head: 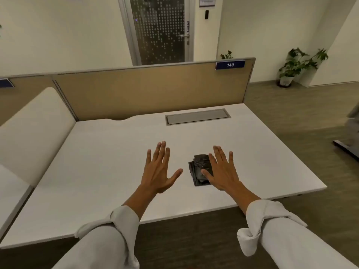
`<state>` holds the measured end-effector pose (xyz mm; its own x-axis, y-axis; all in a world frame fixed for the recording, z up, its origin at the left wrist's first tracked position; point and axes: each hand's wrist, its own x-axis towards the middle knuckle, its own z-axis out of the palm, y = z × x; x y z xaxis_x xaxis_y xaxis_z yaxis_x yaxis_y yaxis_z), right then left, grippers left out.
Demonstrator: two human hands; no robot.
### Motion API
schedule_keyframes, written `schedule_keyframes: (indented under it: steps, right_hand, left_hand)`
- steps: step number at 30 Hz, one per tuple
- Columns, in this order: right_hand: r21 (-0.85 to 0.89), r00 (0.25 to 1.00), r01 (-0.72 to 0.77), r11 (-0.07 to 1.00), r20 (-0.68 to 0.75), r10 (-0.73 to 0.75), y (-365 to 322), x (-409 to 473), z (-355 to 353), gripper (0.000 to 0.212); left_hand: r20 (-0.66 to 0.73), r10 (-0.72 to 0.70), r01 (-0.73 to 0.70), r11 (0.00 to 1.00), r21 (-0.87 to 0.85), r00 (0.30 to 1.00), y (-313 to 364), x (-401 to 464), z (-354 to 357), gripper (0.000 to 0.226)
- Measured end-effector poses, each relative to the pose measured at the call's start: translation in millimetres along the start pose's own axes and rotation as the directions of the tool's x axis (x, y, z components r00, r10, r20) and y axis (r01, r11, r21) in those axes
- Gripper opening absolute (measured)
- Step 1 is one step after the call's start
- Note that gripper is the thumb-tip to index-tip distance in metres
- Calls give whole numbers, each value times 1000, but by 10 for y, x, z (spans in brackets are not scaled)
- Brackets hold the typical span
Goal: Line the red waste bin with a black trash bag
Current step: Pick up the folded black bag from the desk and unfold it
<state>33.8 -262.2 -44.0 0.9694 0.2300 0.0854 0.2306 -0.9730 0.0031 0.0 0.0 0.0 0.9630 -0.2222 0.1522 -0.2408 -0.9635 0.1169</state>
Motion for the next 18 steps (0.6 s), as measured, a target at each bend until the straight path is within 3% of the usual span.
schedule_keyframes:
  steps: [3, 8, 18]
  right_hand:
    - [-25, 995, -5, 1000, 100, 8, -4, -101, 255, 75]
    - [-10, 979, 31, 999, 200, -29, -31, -169, 666, 62]
    - [-66, 893, 4, 998, 450, 27, -81, 101, 965, 66]
  left_hand:
    - [120, 19, -23, 999, 33, 993, -6, -55, 198, 101]
    - [196, 35, -33, 999, -12, 980, -37, -124, 517, 95]
    - [269, 41, -28, 998, -55, 962, 64, -269, 883, 94]
